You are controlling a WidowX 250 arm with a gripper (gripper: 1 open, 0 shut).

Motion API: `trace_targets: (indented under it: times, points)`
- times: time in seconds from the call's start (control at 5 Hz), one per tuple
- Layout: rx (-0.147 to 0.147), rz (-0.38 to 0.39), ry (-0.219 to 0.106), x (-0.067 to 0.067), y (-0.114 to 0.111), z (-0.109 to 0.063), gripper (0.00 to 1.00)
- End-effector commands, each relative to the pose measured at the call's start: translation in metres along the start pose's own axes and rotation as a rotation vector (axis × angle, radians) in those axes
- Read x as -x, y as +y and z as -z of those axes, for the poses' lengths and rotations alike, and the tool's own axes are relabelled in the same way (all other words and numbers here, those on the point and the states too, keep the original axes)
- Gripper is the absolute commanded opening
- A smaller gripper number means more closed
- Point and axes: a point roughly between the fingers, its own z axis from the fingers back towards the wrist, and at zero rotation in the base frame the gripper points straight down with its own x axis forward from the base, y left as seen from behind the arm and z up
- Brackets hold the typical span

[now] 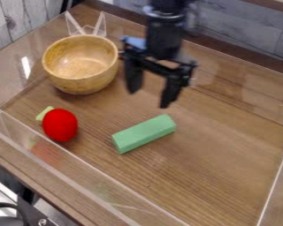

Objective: Move the red fruit to the right

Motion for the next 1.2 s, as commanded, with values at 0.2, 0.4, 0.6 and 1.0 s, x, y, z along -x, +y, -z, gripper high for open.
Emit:
trace_targets:
  times: [0.2, 0.4, 0.6, 1.0]
  points:
    - [-0.010, -0.033, -0.101, 0.036, 0.061, -0.015, 1.00]
    - [-0.020, -0.022, -0.118, 0.054, 0.085, -0.001, 1.00]
    - [-0.026, -0.016, -0.128, 0.060, 0.099, 0.016, 1.00]
    - [-0.027, -0.038, -0.126, 0.033, 0.101, 0.034, 1.00]
